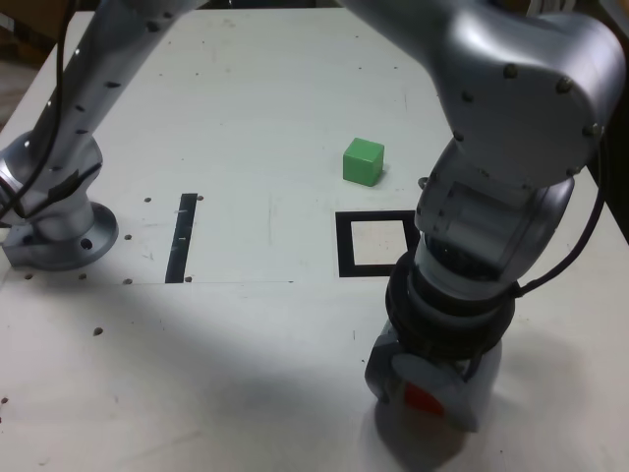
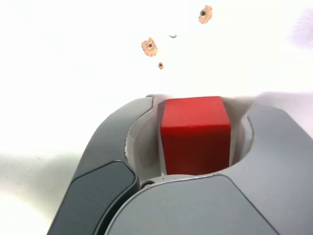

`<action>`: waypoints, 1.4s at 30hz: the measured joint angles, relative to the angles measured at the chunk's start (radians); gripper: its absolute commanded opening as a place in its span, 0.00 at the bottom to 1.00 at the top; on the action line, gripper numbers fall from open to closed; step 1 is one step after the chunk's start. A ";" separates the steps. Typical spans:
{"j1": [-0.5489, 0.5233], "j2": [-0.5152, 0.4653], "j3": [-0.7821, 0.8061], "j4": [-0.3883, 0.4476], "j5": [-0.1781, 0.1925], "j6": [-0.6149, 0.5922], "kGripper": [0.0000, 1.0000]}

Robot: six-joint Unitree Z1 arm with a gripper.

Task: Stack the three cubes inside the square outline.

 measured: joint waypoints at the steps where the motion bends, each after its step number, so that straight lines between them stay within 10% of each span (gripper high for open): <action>1: 0.000 0.000 0.001 0.000 0.003 0.000 0.30; 21: 0.109 -0.210 0.111 0.109 0.062 0.003 0.19; 42: 0.448 -0.271 0.433 -0.155 0.002 -0.014 0.19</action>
